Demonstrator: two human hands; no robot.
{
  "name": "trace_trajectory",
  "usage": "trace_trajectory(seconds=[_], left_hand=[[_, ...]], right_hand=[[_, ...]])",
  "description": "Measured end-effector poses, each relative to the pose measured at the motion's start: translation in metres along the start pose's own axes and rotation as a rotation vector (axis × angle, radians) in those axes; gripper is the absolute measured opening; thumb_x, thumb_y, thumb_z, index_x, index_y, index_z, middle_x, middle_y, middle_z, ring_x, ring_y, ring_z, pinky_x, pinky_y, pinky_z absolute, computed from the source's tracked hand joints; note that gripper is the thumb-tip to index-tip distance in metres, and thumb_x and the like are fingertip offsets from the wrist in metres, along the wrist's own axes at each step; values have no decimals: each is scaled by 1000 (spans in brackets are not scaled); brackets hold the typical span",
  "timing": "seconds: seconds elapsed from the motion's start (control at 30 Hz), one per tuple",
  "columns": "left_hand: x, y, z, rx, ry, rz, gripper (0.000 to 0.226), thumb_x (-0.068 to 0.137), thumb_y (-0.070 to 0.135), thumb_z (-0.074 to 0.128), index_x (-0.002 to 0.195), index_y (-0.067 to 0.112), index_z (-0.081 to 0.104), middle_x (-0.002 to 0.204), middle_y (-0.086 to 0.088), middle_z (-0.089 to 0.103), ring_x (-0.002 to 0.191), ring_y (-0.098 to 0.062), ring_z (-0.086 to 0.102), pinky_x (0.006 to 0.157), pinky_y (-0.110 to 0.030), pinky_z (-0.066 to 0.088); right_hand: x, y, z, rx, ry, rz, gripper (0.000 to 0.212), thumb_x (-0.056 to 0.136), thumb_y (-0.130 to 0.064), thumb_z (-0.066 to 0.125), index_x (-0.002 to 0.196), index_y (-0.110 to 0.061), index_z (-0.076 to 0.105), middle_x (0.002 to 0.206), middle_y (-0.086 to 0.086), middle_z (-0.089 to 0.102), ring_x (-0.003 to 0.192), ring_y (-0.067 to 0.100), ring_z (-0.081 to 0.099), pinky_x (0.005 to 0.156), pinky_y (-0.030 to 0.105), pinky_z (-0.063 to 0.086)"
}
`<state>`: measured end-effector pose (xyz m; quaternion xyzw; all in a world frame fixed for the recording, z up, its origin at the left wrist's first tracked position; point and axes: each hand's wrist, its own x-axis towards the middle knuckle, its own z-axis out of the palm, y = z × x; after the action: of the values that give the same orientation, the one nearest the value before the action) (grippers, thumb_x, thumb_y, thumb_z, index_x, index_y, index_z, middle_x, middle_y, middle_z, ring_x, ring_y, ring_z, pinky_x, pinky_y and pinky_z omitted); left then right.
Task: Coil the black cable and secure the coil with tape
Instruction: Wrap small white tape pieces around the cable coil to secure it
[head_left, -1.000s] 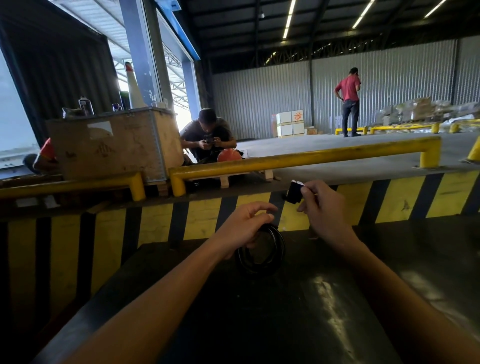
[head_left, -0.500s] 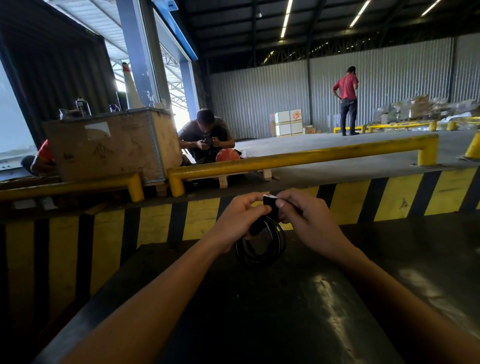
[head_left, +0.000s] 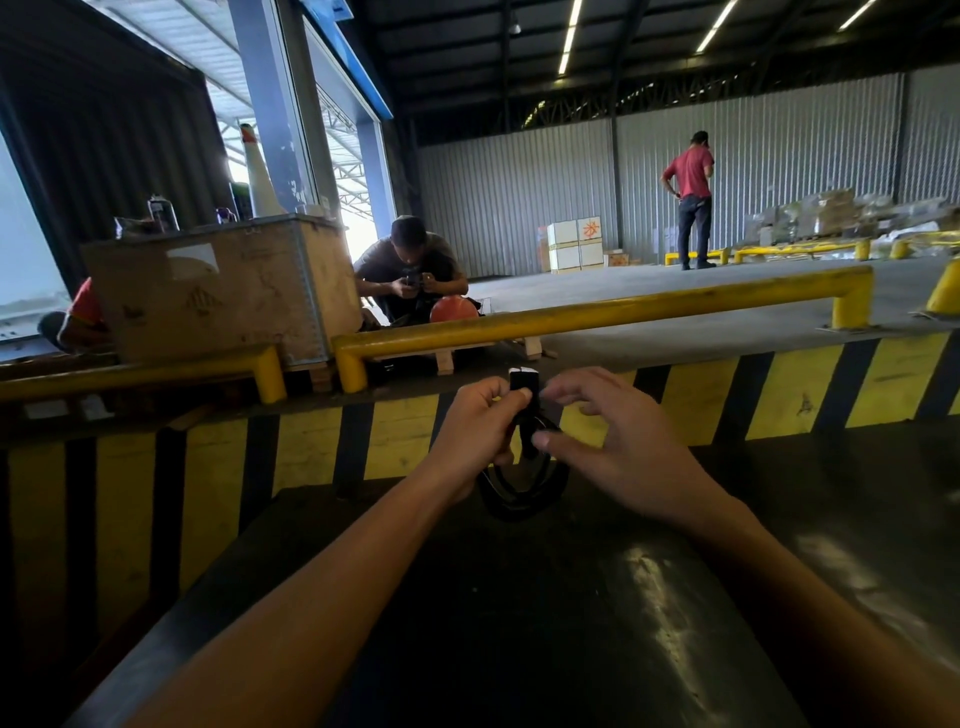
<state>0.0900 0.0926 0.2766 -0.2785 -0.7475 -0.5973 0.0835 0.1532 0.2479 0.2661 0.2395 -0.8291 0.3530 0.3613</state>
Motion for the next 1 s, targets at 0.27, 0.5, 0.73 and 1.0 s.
trace_trajectory(seconds=[0.27, 0.5, 0.73, 1.0], left_hand=[[-1, 2, 9, -50, -18, -135, 26, 94, 23, 51, 70, 17, 54, 43, 10, 42, 38, -4, 37, 37, -20, 33], [-9, -3, 16, 46, -35, 59, 29, 97, 28, 47, 70, 18, 52, 44, 10, 42, 37, -2, 37, 37, -18, 32], [-18, -8, 24, 184, 8, 347, 33, 101, 21, 36, 82, 17, 63, 53, 14, 57, 51, 5, 52, 50, -6, 35], [-20, -25, 26, 43, -59, -11, 47, 98, 45, 35, 79, 11, 62, 45, 4, 39, 36, -4, 37, 37, -19, 33]], right_hand=[[-2, 1, 10, -266, 8, -90, 23, 81, -18, 67, 103, -19, 63, 119, 2, 57, 109, 14, 51, 89, 23, 41], [1, 8, 7, 37, 107, 88, 15, 84, -20, 63, 97, -19, 69, 120, 0, 56, 110, 10, 50, 87, 23, 42], [-6, 15, 8, 292, 123, 115, 19, 83, -14, 63, 93, -29, 67, 95, -12, 66, 94, 2, 62, 80, 16, 51], [-18, 18, 25, 59, 249, 40, 34, 80, -16, 68, 112, -22, 59, 83, -19, 63, 80, -9, 59, 74, 4, 41]])
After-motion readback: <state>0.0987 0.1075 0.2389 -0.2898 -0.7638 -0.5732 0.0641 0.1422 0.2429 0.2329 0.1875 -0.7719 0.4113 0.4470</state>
